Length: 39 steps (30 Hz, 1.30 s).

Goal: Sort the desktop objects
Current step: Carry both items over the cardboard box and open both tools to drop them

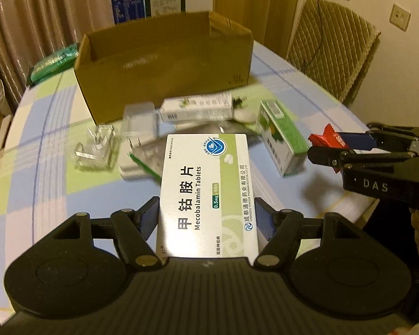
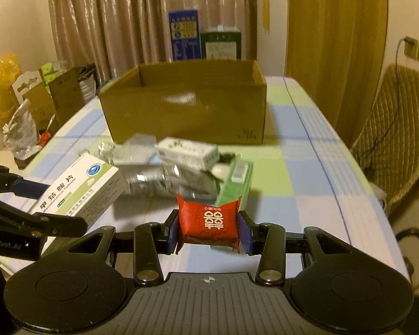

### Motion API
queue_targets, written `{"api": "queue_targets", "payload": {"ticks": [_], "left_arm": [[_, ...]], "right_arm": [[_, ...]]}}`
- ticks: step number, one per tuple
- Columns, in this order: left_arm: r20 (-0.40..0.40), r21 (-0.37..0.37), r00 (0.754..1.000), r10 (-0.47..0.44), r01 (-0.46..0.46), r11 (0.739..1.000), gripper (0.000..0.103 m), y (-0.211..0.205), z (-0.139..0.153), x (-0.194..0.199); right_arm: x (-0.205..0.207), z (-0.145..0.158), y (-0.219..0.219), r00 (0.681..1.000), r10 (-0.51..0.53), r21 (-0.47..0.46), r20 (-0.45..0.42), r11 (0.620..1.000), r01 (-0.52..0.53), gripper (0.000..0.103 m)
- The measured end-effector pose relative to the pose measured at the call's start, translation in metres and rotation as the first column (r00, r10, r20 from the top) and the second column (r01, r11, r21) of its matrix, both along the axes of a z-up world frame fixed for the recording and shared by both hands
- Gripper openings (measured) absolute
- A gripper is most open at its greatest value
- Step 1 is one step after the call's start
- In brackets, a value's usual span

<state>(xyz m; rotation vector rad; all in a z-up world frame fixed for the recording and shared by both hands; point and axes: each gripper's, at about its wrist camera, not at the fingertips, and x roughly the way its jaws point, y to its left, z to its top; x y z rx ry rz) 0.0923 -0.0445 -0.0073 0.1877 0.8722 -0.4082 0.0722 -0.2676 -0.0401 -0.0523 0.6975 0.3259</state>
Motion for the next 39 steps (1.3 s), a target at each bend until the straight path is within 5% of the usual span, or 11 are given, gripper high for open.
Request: {"api": "queue_targets", "payload": {"ticks": [8,19,28,39], "left_arm": [[0.059,-0.019,0.998,0.035,-0.034,0.999,0.067,0.005,0.033,0.039],[0.132,-0.057,0.986,0.100,-0.093,0.994,0.067,0.005,0.071,0.144],[0.126,-0.072,0.980,0.156,-0.148,0.986,0.067,0.009,0.067,0.232],[0.072,-0.103,0.979,0.191,-0.183,0.978,0.067,0.017,0.043,0.289]], "right_arm": [[0.042,0.040,0.015,0.997,0.030,0.011,0.075,0.999,-0.031,0.040],[0.161,0.081,0.041,0.990,0.045,0.013,0.137,0.999,-0.048,0.040],[0.246,0.066,0.070,0.995,0.057,-0.016,0.084,0.998,-0.056,0.040],[0.285,0.042,0.089,0.997,0.074,-0.047,0.036,0.996,-0.072,0.040]]}}
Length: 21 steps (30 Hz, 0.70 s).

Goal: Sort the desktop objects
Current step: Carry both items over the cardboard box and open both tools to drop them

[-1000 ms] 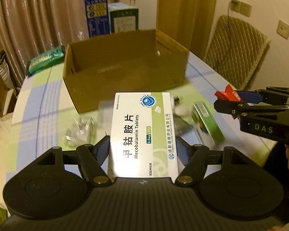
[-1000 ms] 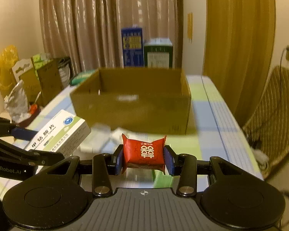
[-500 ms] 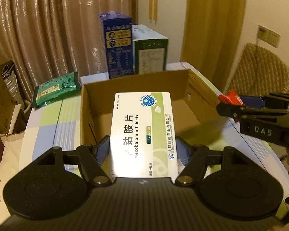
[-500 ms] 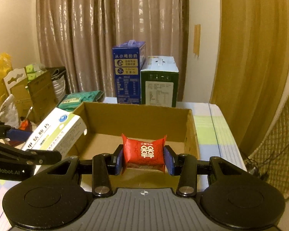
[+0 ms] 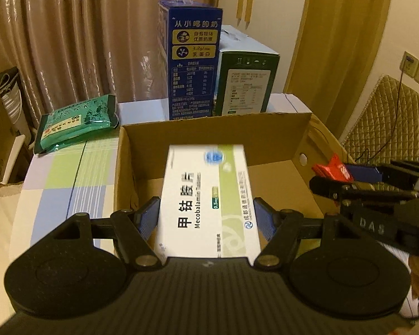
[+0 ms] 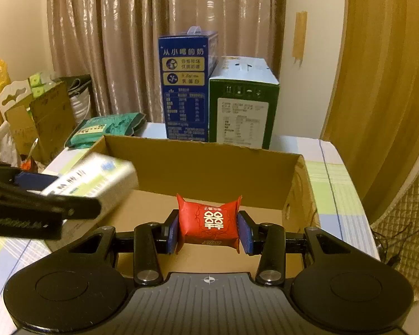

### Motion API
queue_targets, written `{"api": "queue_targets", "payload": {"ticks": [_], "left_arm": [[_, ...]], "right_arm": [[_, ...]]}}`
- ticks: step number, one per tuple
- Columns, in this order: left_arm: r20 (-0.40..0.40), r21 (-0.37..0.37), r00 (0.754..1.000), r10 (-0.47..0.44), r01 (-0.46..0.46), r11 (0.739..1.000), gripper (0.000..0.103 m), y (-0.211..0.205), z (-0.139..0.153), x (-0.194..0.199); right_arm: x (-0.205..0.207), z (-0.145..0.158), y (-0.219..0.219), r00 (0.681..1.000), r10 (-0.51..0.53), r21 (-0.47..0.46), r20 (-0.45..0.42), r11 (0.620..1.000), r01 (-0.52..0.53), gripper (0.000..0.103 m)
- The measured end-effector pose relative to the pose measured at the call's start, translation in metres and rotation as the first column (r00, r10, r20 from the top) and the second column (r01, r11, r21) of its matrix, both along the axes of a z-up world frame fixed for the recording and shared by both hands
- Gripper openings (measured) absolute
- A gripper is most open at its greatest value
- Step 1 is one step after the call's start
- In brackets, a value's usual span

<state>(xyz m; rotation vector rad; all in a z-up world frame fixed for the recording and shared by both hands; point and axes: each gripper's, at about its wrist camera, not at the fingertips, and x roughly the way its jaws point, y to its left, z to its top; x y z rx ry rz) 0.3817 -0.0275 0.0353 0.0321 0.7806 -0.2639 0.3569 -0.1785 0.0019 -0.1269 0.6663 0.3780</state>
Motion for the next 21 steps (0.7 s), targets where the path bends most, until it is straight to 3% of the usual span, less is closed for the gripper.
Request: {"api": "queue_targets", "payload": {"ticks": [17,18,20,21], "left_arm": [[0.033,0.032,0.999,0.003,-0.004,0.999,0.072,0.004,0.003,-0.010],[0.034,0.031,0.999,0.005,-0.006,1.000,0.073,0.005,0.003,-0.012],[0.035,0.035,0.999,0.006,-0.008,0.999,0.073,0.005,0.003,-0.015],[0.036,0.040,0.999,0.005,-0.007,0.999,0.073,0.006,0.003,-0.018]], "right_arm": [[0.004,-0.007,0.012,1.000,0.016,-0.026,-0.006,1.000,-0.017,0.042],[0.005,-0.008,0.012,1.000,0.022,-0.025,-0.010,0.999,-0.022,0.044],[0.005,-0.007,0.012,1.000,0.023,-0.026,-0.010,0.999,-0.024,0.063],[0.004,-0.007,0.011,1.000,0.019,-0.027,-0.004,0.999,-0.019,0.066]]}}
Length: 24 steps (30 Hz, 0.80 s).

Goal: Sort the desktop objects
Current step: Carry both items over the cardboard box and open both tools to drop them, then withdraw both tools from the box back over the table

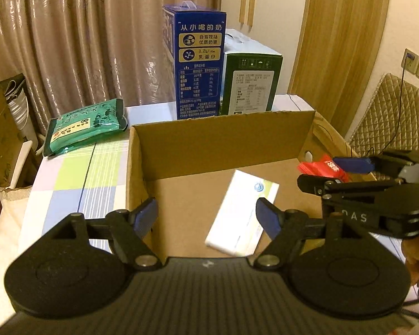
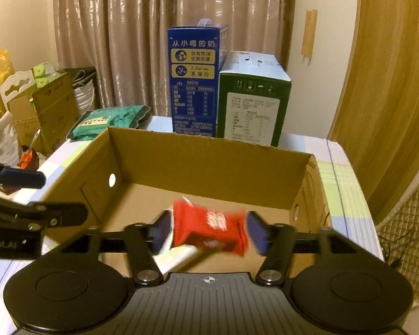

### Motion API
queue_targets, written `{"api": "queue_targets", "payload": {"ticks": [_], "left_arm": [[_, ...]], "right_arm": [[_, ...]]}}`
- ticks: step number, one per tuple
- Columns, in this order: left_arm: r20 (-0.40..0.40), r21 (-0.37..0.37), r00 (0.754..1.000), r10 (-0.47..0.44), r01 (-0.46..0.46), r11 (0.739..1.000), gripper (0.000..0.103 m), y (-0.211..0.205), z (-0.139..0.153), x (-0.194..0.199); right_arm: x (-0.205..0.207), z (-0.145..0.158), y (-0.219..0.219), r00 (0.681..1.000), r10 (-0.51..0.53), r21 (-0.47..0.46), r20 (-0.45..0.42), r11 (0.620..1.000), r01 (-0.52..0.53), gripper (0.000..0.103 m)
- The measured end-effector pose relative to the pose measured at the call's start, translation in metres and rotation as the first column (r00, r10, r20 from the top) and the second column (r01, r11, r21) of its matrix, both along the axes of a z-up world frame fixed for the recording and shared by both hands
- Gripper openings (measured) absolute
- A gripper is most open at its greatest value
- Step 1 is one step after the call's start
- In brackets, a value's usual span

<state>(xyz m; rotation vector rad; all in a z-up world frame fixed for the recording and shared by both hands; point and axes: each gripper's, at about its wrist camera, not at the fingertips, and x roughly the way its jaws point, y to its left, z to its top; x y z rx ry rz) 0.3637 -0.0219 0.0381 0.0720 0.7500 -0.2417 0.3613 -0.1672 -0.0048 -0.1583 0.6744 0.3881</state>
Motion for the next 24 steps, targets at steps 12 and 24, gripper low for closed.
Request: {"api": "queue_targets", "payload": {"ticks": [12,24], "left_arm": [[0.032,0.039,0.999,-0.003,0.002,0.999,0.078,-0.003,0.013,-0.039],[0.074,0.087,0.997,-0.007,0.001,0.996,0.089,-0.004,0.038,-0.106]], "right_arm": [[-0.030,0.024,-0.022,0.999,-0.029,0.029,0.027,0.999,0.028,0.069],[-0.103,0.060,-0.044,0.997,-0.059,0.096,0.059,0.994,0.054,0.072]]}}
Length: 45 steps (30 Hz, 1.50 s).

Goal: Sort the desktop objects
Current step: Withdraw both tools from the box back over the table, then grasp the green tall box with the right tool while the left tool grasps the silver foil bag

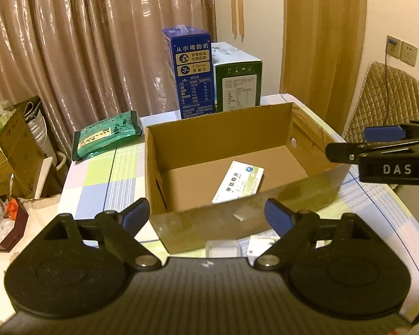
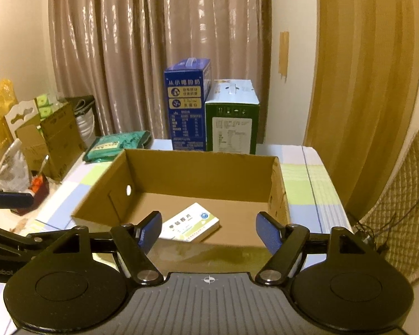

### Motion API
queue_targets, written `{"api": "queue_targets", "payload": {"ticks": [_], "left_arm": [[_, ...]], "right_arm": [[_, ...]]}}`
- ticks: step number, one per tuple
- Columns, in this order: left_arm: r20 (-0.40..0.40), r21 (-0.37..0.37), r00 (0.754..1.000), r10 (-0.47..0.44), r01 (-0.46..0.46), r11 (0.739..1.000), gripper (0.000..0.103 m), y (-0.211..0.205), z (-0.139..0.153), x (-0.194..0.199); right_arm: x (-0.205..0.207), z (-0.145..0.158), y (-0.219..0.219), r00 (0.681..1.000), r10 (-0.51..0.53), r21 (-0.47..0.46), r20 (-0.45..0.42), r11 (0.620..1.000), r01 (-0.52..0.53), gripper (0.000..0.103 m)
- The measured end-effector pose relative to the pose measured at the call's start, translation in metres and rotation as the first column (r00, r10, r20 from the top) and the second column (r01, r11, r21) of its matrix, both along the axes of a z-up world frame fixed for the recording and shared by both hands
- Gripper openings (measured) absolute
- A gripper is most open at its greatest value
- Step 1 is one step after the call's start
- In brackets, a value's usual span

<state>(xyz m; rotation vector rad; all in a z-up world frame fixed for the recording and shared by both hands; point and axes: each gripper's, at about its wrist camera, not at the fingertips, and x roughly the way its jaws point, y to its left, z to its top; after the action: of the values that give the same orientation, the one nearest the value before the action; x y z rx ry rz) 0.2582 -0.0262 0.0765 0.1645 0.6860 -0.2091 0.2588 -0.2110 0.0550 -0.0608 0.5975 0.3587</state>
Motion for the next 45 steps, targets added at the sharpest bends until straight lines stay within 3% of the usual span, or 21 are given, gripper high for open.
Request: {"api": "queue_targets", "payload": {"ticks": [4,11,19,26,33,42,45], "left_arm": [[0.005,-0.005,1.000,0.004,-0.004,1.000,0.092,0.004,0.005,-0.024],[0.002,-0.011,1.000,-0.007,0.007,1.000,0.097,0.011,0.001,-0.074],[-0.044,-0.067,0.999,-0.026,0.023,0.997,0.097,0.025,-0.022,-0.124],[-0.083,-0.060,0.993,-0.085,0.080,0.995,0.097,0.019,-0.046,-0.147],[-0.131,-0.037,0.978,-0.162,0.158,0.987,0.097,0.014,-0.066,-0.154],[-0.175,0.011,0.943,-0.283,0.289,0.957,0.097,0.001,-0.076,-0.137],[-0.187,0.040,0.933,-0.308,0.320,0.946,0.097,-0.005,-0.082,-0.127]], "right_arm": [[-0.028,0.005,-0.009,1.000,-0.013,0.019,0.010,1.000,0.013,0.076],[-0.082,0.004,-0.039,0.998,-0.053,0.067,0.016,0.996,0.052,0.091],[-0.130,-0.025,-0.076,0.988,-0.141,0.113,-0.063,0.983,0.147,0.092],[-0.163,-0.055,-0.098,0.973,-0.190,0.096,-0.130,0.974,0.203,0.092],[-0.176,-0.075,-0.102,0.966,-0.192,0.060,-0.170,0.977,0.205,0.092],[-0.153,-0.086,-0.090,0.967,-0.137,0.051,-0.213,0.987,0.151,0.091],[-0.145,-0.095,-0.082,0.966,-0.108,0.035,-0.234,0.992,0.120,0.084]]}}
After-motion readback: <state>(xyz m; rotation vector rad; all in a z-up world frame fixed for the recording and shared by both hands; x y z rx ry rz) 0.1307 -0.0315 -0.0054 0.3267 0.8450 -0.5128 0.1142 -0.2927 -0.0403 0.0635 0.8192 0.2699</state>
